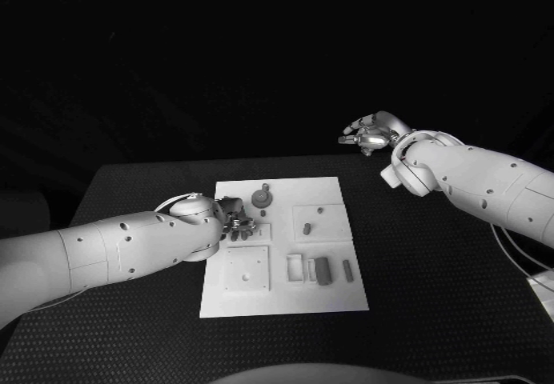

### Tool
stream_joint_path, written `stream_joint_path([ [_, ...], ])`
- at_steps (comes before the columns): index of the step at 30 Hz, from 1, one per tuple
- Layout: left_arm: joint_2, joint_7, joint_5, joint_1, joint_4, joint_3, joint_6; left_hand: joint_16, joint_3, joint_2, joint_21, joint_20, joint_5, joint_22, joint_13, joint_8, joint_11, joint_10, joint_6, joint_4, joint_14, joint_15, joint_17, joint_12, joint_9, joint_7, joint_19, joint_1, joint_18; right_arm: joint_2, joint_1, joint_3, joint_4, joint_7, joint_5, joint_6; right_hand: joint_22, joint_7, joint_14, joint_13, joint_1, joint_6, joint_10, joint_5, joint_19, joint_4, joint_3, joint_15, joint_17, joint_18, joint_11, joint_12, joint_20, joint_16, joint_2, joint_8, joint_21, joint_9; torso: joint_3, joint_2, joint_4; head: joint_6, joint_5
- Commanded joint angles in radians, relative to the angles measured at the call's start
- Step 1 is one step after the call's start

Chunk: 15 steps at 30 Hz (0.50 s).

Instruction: Assemble the parts on the task board

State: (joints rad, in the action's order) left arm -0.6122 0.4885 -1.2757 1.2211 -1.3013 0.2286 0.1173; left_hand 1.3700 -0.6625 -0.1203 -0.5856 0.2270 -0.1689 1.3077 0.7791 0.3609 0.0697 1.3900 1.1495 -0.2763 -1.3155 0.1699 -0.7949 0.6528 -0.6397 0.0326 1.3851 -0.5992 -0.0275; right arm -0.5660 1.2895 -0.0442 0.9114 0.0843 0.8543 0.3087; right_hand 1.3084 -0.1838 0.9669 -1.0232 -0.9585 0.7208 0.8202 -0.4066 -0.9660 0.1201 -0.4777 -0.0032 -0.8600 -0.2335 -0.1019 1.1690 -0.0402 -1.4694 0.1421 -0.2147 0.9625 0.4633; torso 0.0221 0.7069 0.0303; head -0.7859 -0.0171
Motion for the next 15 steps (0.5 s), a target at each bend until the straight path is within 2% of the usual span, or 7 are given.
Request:
stream_joint_path([
  [1, 0.005, 0.014, -0.012, -0.008, 0.007, 0.006, -0.030, 0.006, 0.000, -0.065, 0.001, 0.020, 0.001, 0.020, -0.001, -0.005, 0.004, 0.001, -0.005, -0.006, 0.010, 0.009, 0.001, 0.005, 0.012, 0.003, 0.010, -0.061, -0.011, 0.001, 0.000, 0.000, 0.003, 0.005, 0.006, -0.014, 0.015, -0.032, -0.005, 0.002, 0.009, -0.001, -0.006, -0.002, 0.007, 0.001, 0.002, 0.001, 0.002, -0.028, -0.003, 0.006, -0.002, -0.006, -0.002, -0.007, -0.006, -0.002, 0.0005, 0.000, 0.0001, -0.001, 0.000],
  [9, 0.006, 0.019, -0.019, -0.008, 0.007, 0.007, -0.073, 0.006, 0.000, -0.064, 0.001, 0.020, 0.001, 0.020, -0.001, -0.005, 0.004, 0.001, -0.005, -0.006, 0.011, 0.009, 0.001, 0.005, 0.012, 0.003, 0.010, -0.062, -0.011, 0.001, 0.000, 0.000, 0.003, 0.005, 0.006, -0.014, 0.015, -0.032, -0.005, 0.002, 0.010, -0.001, -0.007, -0.002, 0.007, 0.000, 0.002, 0.001, 0.002, -0.028, -0.003, 0.006, -0.002, -0.006, -0.002, -0.007, -0.007, -0.002, 0.0001, 0.000, -0.0001, -0.003, 0.002],
  [15, 0.003, 0.022, -0.030, -0.008, 0.008, 0.007, -0.077, 0.006, -0.004, -0.063, 0.000, 0.020, -0.007, 0.020, -0.001, -0.005, 0.004, 0.001, -0.005, -0.009, 0.011, 0.009, 0.003, 0.006, 0.011, 0.003, 0.009, -0.069, -0.011, 0.000, 0.000, 0.000, 0.003, 0.005, 0.006, -0.014, 0.015, -0.032, -0.005, 0.002, 0.010, -0.001, -0.007, -0.003, 0.007, 0.000, 0.001, 0.001, 0.002, -0.028, -0.003, 0.006, -0.002, -0.006, -0.002, -0.007, -0.007, -0.002, 0.0004, 0.000, -0.0003, -0.003, 0.002],
])
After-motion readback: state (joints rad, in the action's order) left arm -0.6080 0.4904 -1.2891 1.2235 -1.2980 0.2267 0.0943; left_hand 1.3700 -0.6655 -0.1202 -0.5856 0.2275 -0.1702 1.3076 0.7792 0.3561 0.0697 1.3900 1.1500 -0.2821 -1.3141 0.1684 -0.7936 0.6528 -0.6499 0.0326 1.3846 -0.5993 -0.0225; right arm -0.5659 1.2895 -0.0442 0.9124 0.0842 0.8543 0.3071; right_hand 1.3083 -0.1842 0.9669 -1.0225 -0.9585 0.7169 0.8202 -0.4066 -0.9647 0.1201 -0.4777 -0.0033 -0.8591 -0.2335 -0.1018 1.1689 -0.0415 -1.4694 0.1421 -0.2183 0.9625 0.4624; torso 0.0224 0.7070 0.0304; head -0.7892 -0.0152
